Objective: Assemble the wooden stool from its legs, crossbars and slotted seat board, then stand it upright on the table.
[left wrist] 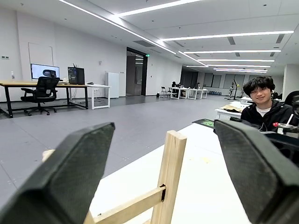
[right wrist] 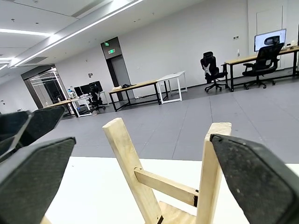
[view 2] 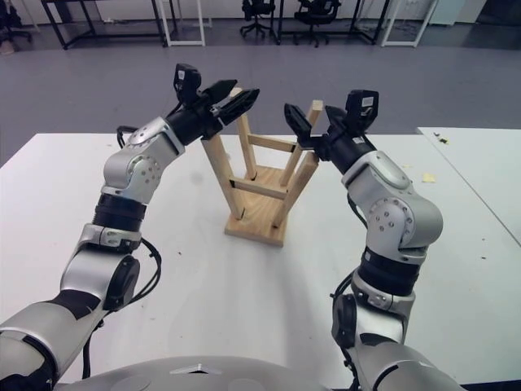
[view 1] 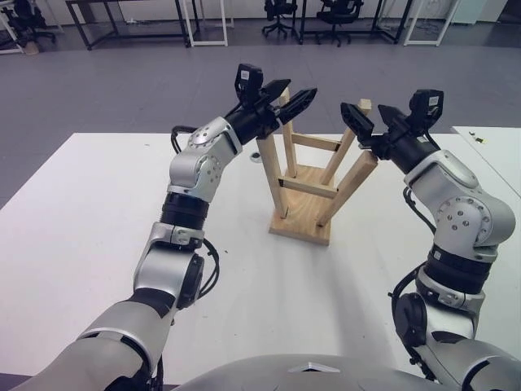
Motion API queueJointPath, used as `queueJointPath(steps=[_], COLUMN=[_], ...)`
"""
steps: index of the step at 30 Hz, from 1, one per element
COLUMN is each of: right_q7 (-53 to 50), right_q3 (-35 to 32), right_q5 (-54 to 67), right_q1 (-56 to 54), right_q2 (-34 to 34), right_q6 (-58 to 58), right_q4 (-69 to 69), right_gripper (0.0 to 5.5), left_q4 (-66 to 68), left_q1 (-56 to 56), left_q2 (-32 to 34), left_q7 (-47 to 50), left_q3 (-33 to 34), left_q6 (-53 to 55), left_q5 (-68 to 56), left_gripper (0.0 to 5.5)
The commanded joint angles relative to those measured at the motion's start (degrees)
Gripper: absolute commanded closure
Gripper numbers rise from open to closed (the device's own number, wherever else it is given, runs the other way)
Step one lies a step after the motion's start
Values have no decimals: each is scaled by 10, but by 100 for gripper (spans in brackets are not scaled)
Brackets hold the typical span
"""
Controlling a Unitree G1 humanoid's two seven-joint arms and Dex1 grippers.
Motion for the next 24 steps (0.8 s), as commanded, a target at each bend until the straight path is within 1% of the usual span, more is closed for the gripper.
queueJointPath(steps=[1, 2, 3, 5, 7, 9, 10, 11, 12, 13, 14, 15, 16, 17, 18, 19, 20, 21, 22, 23, 24], right_q7=[-6, -1, 6, 41, 94, 139, 157, 175, 194, 208, 216, 216, 208, 201, 182, 160, 143, 132, 130, 130, 136], right_q3=[-32, -33, -22, 45, 135, 210, 233, 246, 261, 280, 302, 323, 329, 329, 276, 204, 124, 60, 23, 5, 7], right_q5=[38, 24, -4, -86, -166, -230, -244, -239, -226, -211, -198, -195, -190, -189, -152, -106, -68, -50, -66, -92, -136], right_q1=[-64, -67, -61, -12, 63, 117, 131, 139, 141, 139, 130, 114, 86, 68, 12, -51, -111, -151, -159, -148, -104], right_q2=[-33, -57, -87, -155, -207, -237, -241, -233, -223, -212, -197, -184, -172, -165, -164, -171, -194, -220, -254, -286, -317], right_q6=[4, -10, -28, -88, -170, -257, -286, -304, -309, -304, -294, -280, -262, -248, -210, -170, -140, -121, -119, -127, -156], right_q4=[-10, 4, 19, 45, 51, 49, 36, 11, -23, -63, -105, -141, -172, -192, -207, -206, -179, -146, -104, -67, -23], right_gripper=[10, 10, 10, 10, 10, 10, 10, 10, 10, 10, 10, 10, 10, 10, 10, 10, 10, 10, 10, 10, 10], left_q4=[-104, -148, -184, -260, -319, -359, -374, -382, -381, -375, -371, -370, -370, -370, -377, -387, -397, -405, -412, -416, -419], left_q1=[-23, -38, -46, -28, 44, 143, 190, 232, 277, 332, 394, 445, 487, 510, 534, 557, 578, 594, 604, 609, 611], left_q2=[25, 39, 50, 81, 107, 119, 122, 111, 93, 77, 68, 65, 69, 72, 73, 75, 81, 86, 97, 112, 133], left_q7=[15, 21, 28, 43, 66, 95, 110, 142, 197, 244, 280, 298, 304, 307, 302, 295, 286, 277, 267, 258, 244], left_q3=[67, 97, 122, 165, 191, 207, 214, 234, 266, 291, 301, 296, 275, 258, 229, 201, 172, 148, 122, 94, 57], left_q6=[67, 81, 95, 124, 150, 169, 172, 165, 150, 124, 99, 84, 74, 67, 66, 67, 67, 69, 70, 68, 71], left_q5=[-65, -96, -124, -172, -189, -181, -171, -161, -135, -94, -42, -1, 40, 66, 90, 109, 130, 145, 164, 187, 215], left_gripper=[157, 157, 157, 157, 157, 157, 157, 157, 157, 157, 157, 157, 157, 157, 157, 157, 157, 157, 157, 157, 157])
